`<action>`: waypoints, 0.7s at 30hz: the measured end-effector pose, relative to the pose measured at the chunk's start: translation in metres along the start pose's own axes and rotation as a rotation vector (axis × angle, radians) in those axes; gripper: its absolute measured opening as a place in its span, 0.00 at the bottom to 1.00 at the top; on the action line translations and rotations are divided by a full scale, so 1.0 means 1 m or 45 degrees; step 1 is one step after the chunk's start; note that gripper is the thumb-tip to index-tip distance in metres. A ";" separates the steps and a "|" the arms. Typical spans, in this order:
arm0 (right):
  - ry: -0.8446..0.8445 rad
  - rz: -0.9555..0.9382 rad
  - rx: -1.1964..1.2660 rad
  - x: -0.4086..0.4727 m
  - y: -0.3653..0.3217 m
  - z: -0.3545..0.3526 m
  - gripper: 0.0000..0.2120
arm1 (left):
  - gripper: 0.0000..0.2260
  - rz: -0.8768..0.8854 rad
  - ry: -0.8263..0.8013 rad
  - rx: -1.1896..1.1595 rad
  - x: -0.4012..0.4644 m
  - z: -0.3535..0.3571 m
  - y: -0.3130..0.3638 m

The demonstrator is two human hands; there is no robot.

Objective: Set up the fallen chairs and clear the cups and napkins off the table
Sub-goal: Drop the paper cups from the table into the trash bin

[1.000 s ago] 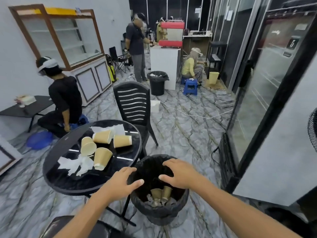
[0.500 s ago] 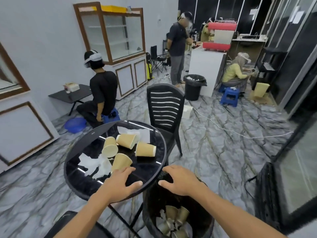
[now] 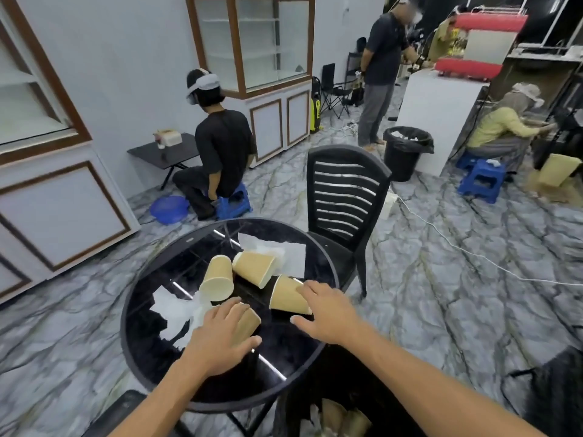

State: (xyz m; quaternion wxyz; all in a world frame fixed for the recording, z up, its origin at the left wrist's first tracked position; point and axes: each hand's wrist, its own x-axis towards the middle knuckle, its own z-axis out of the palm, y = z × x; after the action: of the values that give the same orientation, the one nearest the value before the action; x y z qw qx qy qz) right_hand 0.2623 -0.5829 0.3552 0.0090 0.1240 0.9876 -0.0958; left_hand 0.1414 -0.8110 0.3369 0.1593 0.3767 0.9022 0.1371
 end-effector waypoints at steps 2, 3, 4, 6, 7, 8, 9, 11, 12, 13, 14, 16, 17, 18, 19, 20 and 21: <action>-0.012 -0.003 0.017 0.018 0.007 0.010 0.33 | 0.42 -0.021 0.003 0.018 0.014 0.007 -0.003; -0.026 -0.005 0.018 0.027 0.011 0.015 0.33 | 0.42 -0.036 0.010 0.026 0.021 0.011 -0.005; -0.039 -0.013 0.007 0.035 0.014 0.019 0.34 | 0.42 -0.045 0.021 0.039 0.027 0.015 -0.007; -0.058 -0.034 -0.018 0.050 0.018 0.028 0.35 | 0.41 -0.057 0.016 0.075 0.038 0.023 -0.011; -0.062 -0.042 -0.021 0.055 0.019 0.032 0.35 | 0.40 -0.066 0.008 0.082 0.041 0.028 -0.012; -0.064 -0.048 -0.018 0.060 0.020 0.037 0.35 | 0.38 -0.073 0.007 0.080 0.044 0.034 -0.013; -0.067 -0.050 -0.010 0.064 0.020 0.042 0.35 | 0.37 -0.074 0.014 0.079 0.046 0.039 -0.014; -0.074 -0.052 0.009 0.071 0.021 0.051 0.34 | 0.35 -0.068 0.033 0.087 0.049 0.046 -0.013; -0.069 -0.060 0.013 0.073 0.021 0.056 0.34 | 0.34 -0.061 0.046 0.102 0.050 0.049 -0.012; -0.063 -0.066 0.016 0.075 0.022 0.061 0.35 | 0.33 -0.052 0.059 0.123 0.051 0.052 -0.012; -0.060 -0.068 0.016 0.075 0.022 0.065 0.35 | 0.33 -0.044 0.078 0.140 0.051 0.054 -0.012; -0.046 -0.067 0.004 0.077 0.022 0.073 0.37 | 0.32 -0.033 0.122 0.171 0.052 0.058 -0.012; -0.036 -0.070 -0.006 0.078 0.022 0.077 0.38 | 0.32 -0.034 0.136 0.193 0.052 0.060 -0.012; -0.029 -0.068 -0.008 0.078 0.021 0.080 0.38 | 0.32 -0.037 0.143 0.211 0.053 0.060 -0.012; -0.024 -0.061 -0.004 0.077 0.020 0.084 0.39 | 0.32 -0.041 0.149 0.218 0.053 0.061 -0.012; -0.019 -0.052 0.001 0.077 0.020 0.087 0.40 | 0.33 -0.042 0.150 0.223 0.054 0.061 -0.013; -0.014 -0.041 0.006 0.076 0.019 0.090 0.41 | 0.34 -0.035 0.145 0.238 0.054 0.061 -0.013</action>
State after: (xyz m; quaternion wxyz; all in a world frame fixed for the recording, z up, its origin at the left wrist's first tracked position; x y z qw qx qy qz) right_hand 0.1930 -0.5635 0.2606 0.0126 0.1076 0.9892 -0.0990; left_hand 0.1208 -0.7728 0.2661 0.0738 0.3691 0.9237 0.0712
